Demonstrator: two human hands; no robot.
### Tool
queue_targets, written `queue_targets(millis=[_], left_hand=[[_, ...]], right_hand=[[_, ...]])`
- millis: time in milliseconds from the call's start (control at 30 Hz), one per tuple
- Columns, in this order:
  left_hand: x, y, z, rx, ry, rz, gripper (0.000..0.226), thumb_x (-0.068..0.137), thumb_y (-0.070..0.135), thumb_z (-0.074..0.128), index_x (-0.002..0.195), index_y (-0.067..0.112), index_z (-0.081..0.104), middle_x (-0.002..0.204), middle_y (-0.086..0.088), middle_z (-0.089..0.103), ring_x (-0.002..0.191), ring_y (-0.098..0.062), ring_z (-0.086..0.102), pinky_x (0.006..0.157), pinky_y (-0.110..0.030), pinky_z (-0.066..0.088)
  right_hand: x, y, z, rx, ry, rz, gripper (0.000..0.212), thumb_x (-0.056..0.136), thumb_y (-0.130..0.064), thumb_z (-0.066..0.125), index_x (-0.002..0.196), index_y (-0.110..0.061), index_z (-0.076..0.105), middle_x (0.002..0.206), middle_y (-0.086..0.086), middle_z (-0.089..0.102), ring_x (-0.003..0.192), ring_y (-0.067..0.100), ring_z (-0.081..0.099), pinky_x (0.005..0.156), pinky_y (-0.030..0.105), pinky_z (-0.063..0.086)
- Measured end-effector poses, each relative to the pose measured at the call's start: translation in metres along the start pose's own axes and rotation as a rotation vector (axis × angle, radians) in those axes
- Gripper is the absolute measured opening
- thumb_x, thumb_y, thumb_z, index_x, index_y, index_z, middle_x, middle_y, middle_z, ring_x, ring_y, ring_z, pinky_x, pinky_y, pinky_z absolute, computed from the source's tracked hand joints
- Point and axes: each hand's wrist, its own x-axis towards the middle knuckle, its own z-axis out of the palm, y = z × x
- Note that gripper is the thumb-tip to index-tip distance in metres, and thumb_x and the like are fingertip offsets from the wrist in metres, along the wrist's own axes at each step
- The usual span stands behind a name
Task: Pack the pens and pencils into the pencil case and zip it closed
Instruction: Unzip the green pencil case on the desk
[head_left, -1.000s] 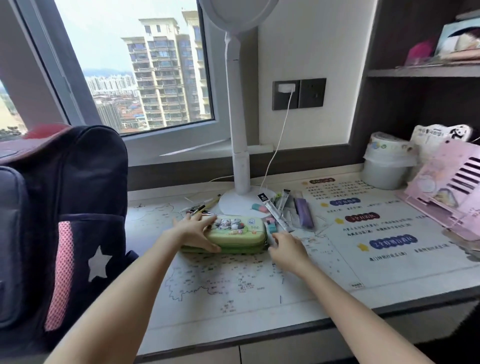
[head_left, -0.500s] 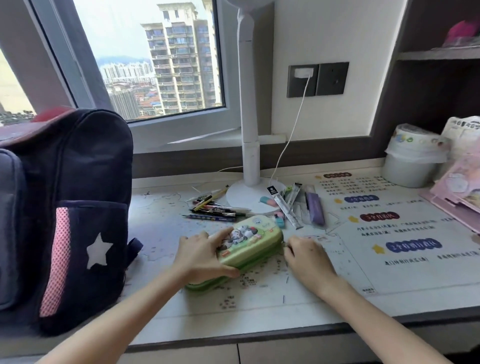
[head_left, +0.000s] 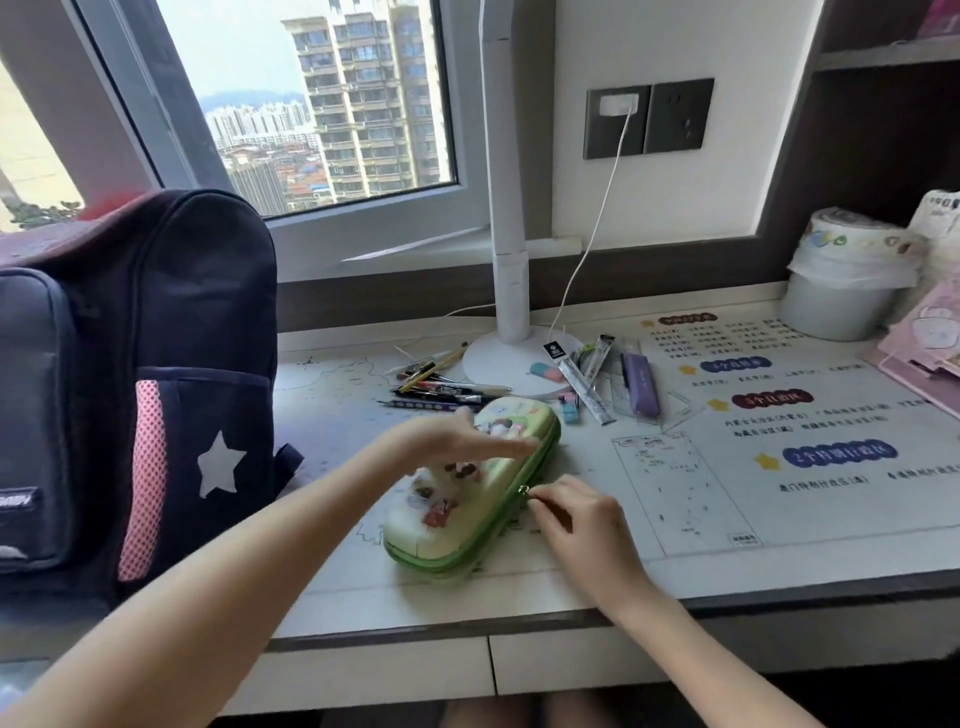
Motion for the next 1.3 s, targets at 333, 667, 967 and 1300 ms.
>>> queue_targets(millis=[333,667,967,1300], left_hand=[[0.032,0.012,0.024,-0.363,0.152,0.075,0.096,0.064,0.049,0.072,0.139,0.028,0.015,0.108,-0.010,0.055,0.082,-0.024,0.062,0.068,-0.036,0.057],[0.008,-0.021,-0.004,-1.664,-0.285,-0.120,0.048,0.055,0.047,0.070,0.080,0.007,0.059,0.067,-0.011,0.062,0.057,-0.029,0.062,0.062,-0.038,0.052],[0.004,-0.001,-0.010,0.026,0.354,0.347,0.108,0.059,0.055,0.073,0.139,0.048,0.001,0.129,-0.007,0.044,0.095,-0.021,0.054,0.075,-0.028,0.048],[0.000,0.036,0.042,0.238,0.023,0.531,0.094,0.066,0.058,0.069,0.141,0.042,0.015,0.137,-0.001,0.042,0.114,-0.022,0.047,0.096,-0.035,0.041]], right_hand=[[-0.015,-0.017,-0.008,-0.187,0.112,-0.219,0.020,0.067,-0.001,0.077,0.060,-0.011,0.061,0.056,-0.001,0.059,0.050,0.012,0.055,0.049,0.018,0.041],[-0.016,-0.022,-0.014,-0.640,0.168,-0.632,0.021,0.072,0.010,0.051,0.066,-0.004,0.065,0.050,0.004,0.054,0.042,0.015,0.048,0.036,0.020,0.040],[0.009,0.005,-0.054,0.359,0.019,0.345,0.055,0.080,-0.042,0.063,0.129,-0.021,0.051,0.109,-0.004,0.065,0.090,0.003,0.064,0.079,0.019,0.052],[0.012,0.050,-0.084,0.445,-0.445,0.363,0.114,0.059,-0.027,0.086,0.140,-0.053,0.011,0.139,-0.019,0.034,0.108,-0.011,0.053,0.083,0.005,0.044]])
